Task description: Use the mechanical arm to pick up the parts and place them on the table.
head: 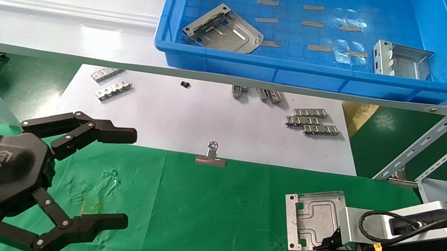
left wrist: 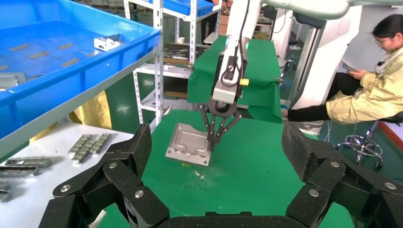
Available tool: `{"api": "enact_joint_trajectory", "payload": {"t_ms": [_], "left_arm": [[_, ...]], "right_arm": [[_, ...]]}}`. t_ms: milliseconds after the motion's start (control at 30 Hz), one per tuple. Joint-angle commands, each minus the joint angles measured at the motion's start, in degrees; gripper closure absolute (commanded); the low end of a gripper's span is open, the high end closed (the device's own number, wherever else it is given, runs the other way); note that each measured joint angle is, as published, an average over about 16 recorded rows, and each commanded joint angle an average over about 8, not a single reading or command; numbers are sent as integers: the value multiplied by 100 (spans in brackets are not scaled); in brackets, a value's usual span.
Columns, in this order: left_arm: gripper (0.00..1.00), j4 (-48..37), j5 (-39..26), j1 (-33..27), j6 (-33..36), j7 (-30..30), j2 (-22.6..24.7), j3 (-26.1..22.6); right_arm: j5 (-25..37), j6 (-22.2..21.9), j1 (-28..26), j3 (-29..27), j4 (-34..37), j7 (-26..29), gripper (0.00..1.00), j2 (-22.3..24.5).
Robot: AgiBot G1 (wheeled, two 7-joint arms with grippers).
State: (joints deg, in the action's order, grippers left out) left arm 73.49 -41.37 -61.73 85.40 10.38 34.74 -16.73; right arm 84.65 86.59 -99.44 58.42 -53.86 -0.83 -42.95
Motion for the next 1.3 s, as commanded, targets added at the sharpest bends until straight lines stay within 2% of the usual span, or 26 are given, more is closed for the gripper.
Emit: {"api": "enact_joint_trajectory", "payload": {"t_ms": [33, 500, 567, 600, 767, 833, 867, 1300], "left_arm": [[0, 0, 0, 0, 0, 0, 0, -1], [0, 0, 4, -1, -2, -3, -2, -5], [0, 0, 4, -1, -3, -3, -3, -6], [0, 0, 4, -1, -3, -3, -3, -6], [0, 0, 6, -2, -4, -4, -3, -8], [0, 0, 6, -2, -4, -4, -4, -9], [0, 0, 6, -2, -4, -5, -4, -9], [0, 0, 9, -3, -6, -7, -6, -13]], "right_arm": [[130, -50, 11, 69, 209, -151, 100, -130], [270, -366, 206, 149, 963, -609, 100, -472], [276, -380, 227, 158, 1058, -663, 92, -501], [285, -388, 239, 165, 1103, -687, 83, -515], [356, -486, 289, 199, 1299, -797, 21, -582], [381, -540, 294, 202, 1345, -831, 4, -598], [391, -569, 295, 201, 1360, -848, 0, -604], [413, -742, 287, 164, 1284, -936, 0, -575]]}}
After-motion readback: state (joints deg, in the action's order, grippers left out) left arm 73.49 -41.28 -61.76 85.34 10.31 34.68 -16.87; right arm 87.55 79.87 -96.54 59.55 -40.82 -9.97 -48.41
